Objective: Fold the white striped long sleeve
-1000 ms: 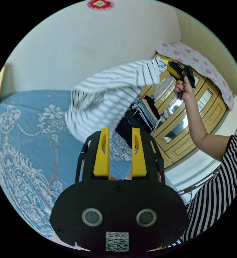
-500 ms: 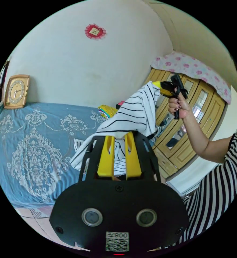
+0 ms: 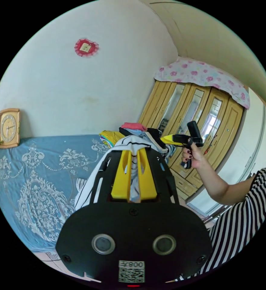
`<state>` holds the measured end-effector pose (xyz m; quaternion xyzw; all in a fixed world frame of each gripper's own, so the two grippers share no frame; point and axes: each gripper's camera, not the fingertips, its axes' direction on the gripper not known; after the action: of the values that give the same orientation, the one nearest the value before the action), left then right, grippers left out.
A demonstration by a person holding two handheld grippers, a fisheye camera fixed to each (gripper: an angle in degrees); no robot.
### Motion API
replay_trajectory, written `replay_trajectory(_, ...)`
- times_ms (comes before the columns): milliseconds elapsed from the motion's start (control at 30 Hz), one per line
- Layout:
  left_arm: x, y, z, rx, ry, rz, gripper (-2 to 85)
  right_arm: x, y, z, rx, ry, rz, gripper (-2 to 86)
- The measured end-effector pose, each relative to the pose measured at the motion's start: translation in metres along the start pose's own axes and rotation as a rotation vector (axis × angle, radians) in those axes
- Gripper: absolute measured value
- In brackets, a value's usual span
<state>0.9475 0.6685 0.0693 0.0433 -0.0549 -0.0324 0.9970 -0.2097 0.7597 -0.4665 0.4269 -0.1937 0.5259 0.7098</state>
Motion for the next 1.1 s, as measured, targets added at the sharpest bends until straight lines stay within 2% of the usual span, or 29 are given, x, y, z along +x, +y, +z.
replay_trajectory(167, 0.043, -0.025, 0.006, -0.047, -0.014, 0.035, 3.6, -0.087, 0.044, 0.039, 0.017, 0.099, -0.171, 10.9)
replay_trajectory(300, 0.08, -0.041, 0.004, -0.07, -0.039, 0.07, 3.5, -0.115, 0.059, 0.066, -0.018, 0.218, -0.194, 11.1)
replay_trajectory(567, 0.133, -0.063, -0.009, -0.111, -0.088, 0.113, 3.2, -0.138, 0.087, 0.084, -0.082, 0.28, -0.169, 2.6)
replay_trajectory(667, 0.143, -0.067, -0.018, -0.153, -0.082, 0.118, 3.2, -0.146, 0.088, 0.076, -0.101, 0.226, -0.18, 1.9)
replay_trajectory(767, 0.148, -0.064, -0.041, -0.151, 0.005, 0.122, 3.6, -0.156, 0.087, 0.064, -0.101, 0.214, -0.198, 1.5)
replay_trajectory(967, 0.14, -0.026, -0.102, -0.079, -0.01, -0.048, 7.7, -0.179, 0.088, 0.038, -0.083, 0.172, -0.24, 1.1)
replay_trajectory(1033, 0.14, -0.01, -0.104, -0.135, -0.015, -0.086, 9.9, -0.186, 0.089, 0.031, -0.079, 0.159, -0.254, 1.1)
replay_trajectory(1100, 0.146, 0.007, -0.092, -0.275, -0.052, -0.114, 12.3, -0.194, 0.089, 0.024, -0.078, 0.144, -0.27, 1.1)
